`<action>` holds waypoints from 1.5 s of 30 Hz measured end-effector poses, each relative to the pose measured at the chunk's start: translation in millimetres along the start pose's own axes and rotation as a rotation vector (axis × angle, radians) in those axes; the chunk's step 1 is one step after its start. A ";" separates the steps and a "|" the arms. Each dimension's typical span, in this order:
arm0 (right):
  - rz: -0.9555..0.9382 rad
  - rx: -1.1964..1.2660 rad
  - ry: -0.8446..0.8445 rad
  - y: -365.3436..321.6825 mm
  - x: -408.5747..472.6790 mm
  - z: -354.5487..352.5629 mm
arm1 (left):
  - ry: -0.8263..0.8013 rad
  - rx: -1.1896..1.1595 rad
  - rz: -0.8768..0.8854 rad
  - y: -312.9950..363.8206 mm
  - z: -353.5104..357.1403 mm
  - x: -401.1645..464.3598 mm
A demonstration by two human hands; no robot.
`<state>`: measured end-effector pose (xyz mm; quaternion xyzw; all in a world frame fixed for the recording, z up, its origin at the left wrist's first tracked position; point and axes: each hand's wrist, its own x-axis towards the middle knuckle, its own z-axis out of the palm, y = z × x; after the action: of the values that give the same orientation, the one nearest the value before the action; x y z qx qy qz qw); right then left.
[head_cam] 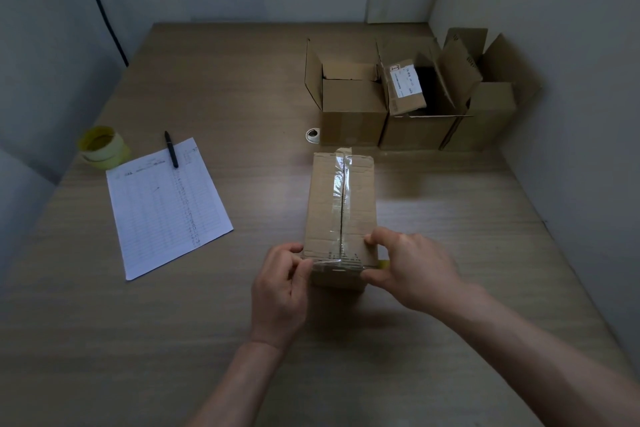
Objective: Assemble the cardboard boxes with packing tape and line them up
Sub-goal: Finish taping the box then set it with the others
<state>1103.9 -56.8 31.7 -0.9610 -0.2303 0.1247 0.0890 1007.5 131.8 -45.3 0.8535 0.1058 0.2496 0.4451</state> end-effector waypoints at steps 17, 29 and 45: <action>0.016 0.028 -0.032 -6.0 0.6 -6.2 | 0.157 -0.236 -0.691 -3.8 4.6 11.1; -0.053 0.250 -0.059 18.0 -4.2 9.6 | -0.461 0.696 0.409 12.4 37.9 47.9; -0.047 0.339 -0.140 73.3 8.5 32.2 | -0.745 0.609 0.443 32.5 32.5 61.8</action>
<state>1133.0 -113.5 -17.5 -0.9156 -0.2340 0.2263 0.2361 1075.7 114.9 -14.0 0.9768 -0.1748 -0.0243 0.1210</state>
